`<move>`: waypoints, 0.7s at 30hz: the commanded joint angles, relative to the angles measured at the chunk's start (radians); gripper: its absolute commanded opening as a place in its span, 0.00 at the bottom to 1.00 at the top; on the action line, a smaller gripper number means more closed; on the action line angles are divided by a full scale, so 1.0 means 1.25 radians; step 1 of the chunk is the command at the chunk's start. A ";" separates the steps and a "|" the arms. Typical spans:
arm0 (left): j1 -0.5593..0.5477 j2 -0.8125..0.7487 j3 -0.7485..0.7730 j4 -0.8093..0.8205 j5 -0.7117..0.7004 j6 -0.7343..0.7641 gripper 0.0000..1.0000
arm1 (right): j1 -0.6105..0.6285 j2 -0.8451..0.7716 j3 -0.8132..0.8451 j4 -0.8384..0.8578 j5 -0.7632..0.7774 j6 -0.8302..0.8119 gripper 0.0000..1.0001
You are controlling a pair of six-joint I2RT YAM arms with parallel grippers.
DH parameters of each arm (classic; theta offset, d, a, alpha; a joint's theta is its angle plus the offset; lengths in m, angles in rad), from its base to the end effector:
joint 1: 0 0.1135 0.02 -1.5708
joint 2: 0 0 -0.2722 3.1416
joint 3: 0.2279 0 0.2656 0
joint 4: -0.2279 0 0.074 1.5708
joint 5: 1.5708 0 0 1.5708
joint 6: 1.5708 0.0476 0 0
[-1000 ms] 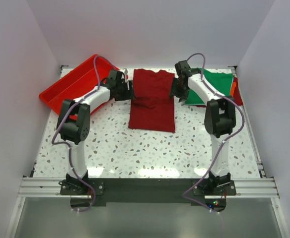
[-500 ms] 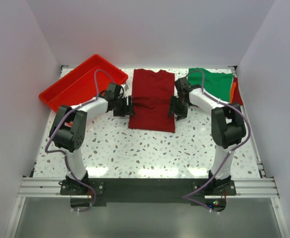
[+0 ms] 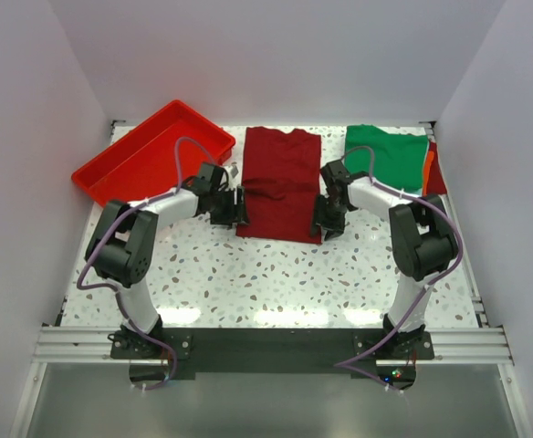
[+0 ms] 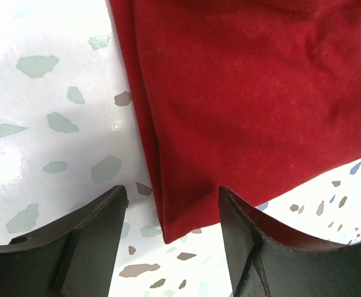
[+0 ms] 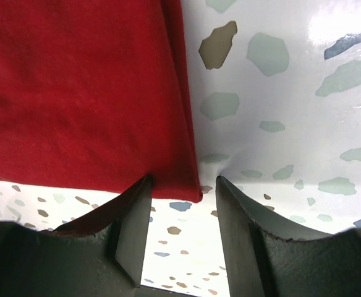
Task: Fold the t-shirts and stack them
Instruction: Fold the tshirt
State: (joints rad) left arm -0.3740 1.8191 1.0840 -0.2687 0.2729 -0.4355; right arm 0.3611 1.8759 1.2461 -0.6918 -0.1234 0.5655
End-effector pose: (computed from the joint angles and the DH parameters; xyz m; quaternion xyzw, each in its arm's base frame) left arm 0.3522 -0.1520 0.1473 0.0088 0.9519 -0.2292 0.2033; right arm 0.3498 0.1384 0.1517 0.0934 0.9860 0.1102 0.0836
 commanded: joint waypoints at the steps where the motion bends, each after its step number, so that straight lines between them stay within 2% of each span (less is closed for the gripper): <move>1: -0.009 -0.005 -0.020 0.005 0.026 -0.008 0.65 | 0.003 -0.029 -0.014 0.034 -0.009 0.010 0.49; 6: -0.010 0.014 -0.011 -0.008 0.041 -0.005 0.63 | 0.002 -0.010 -0.019 0.042 -0.015 0.011 0.47; 12: -0.015 0.044 0.007 -0.040 0.065 0.008 0.56 | 0.004 0.003 -0.019 0.037 -0.030 0.016 0.40; 15: -0.016 0.062 0.008 -0.050 0.093 0.017 0.44 | 0.006 0.003 -0.029 0.038 -0.037 0.021 0.29; 17: -0.016 0.076 0.010 -0.051 0.110 0.023 0.25 | 0.007 -0.002 -0.037 0.043 -0.052 0.026 0.21; 18: -0.016 0.077 0.015 -0.053 0.109 0.026 0.17 | 0.007 -0.002 -0.041 0.045 -0.058 0.027 0.12; 19: -0.017 0.071 0.019 -0.053 0.107 0.027 0.05 | 0.008 -0.004 -0.041 0.044 -0.062 0.029 0.09; 20: -0.017 0.065 0.024 -0.054 0.104 0.029 0.00 | 0.008 -0.006 -0.036 0.038 -0.064 0.025 0.06; 21: -0.016 0.060 0.042 -0.059 0.097 0.029 0.00 | 0.007 -0.008 -0.027 0.030 -0.064 0.023 0.04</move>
State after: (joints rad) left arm -0.3832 1.8797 1.1038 -0.2848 0.3965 -0.4259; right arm 0.3630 1.8767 1.2083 -0.6575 -0.1753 0.5880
